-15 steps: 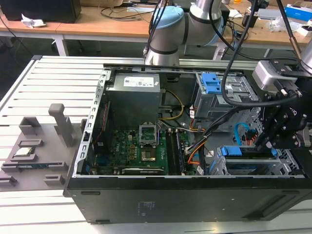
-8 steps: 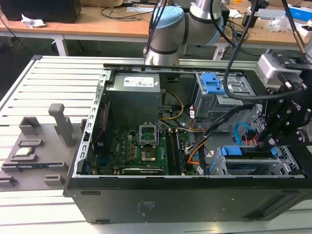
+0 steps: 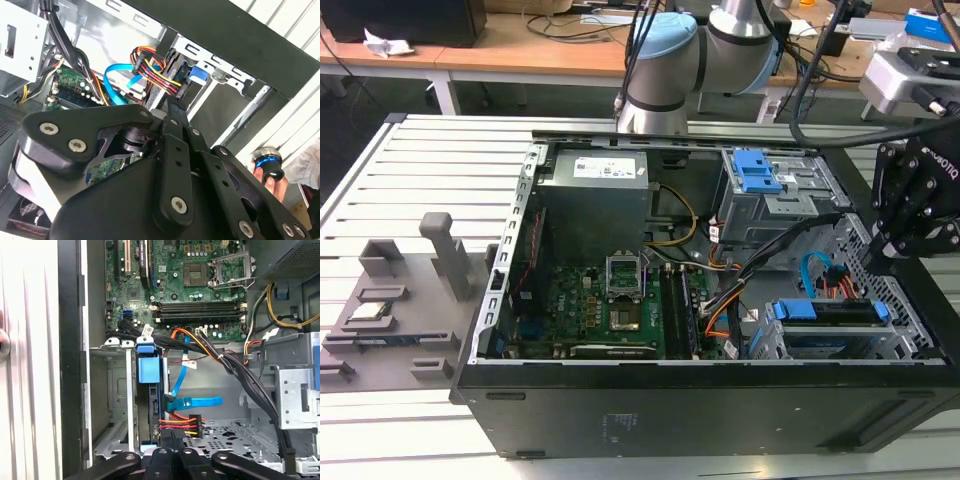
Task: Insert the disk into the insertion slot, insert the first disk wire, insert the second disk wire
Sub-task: 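Insert the first disk wire, then insert the second disk wire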
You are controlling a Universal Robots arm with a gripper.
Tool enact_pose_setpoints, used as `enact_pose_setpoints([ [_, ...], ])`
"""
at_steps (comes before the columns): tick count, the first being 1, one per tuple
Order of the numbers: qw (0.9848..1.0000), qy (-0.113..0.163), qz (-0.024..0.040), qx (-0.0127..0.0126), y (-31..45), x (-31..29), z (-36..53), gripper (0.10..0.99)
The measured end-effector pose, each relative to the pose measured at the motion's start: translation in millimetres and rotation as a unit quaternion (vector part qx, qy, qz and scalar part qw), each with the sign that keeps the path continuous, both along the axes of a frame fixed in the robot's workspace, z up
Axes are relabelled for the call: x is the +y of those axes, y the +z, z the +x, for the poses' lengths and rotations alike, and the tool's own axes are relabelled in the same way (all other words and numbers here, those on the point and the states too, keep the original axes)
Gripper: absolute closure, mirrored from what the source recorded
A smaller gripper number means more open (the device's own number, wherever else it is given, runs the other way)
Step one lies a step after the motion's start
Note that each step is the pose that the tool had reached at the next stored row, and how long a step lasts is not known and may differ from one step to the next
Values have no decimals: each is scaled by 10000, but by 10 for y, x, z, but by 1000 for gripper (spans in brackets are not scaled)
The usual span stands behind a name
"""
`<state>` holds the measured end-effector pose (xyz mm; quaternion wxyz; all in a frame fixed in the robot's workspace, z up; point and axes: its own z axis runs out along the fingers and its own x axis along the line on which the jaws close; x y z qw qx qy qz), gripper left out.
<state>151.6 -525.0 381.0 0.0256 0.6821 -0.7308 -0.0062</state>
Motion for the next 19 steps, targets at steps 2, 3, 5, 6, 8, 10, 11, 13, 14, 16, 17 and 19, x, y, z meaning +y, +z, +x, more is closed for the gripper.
enact_pose_setpoints([
  [2,10000,0,1,0,0,0,0,980],
  [3,10000,0,0,0,1,0,0,980],
  [5,10000,0,0,0,2,0,0,980],
  [6,10000,0,0,0,2,0,0,980],
  [8,10000,0,0,0,2,0,0,980],
  [10,10000,0,0,0,3,0,0,918],
  [11,10000,0,0,0,3,0,0,851],
  [13,10000,0,0,0,4,0,0,851],
  [14,10000,0,0,0,3,0,0,784],
  [16,10000,1,-1,0,-4,1,-4,784],
  [17,10000,0,-1,0,-18,2,-15,784],
  [19,10000,0,-1,0,-53,3,-71,784],
])
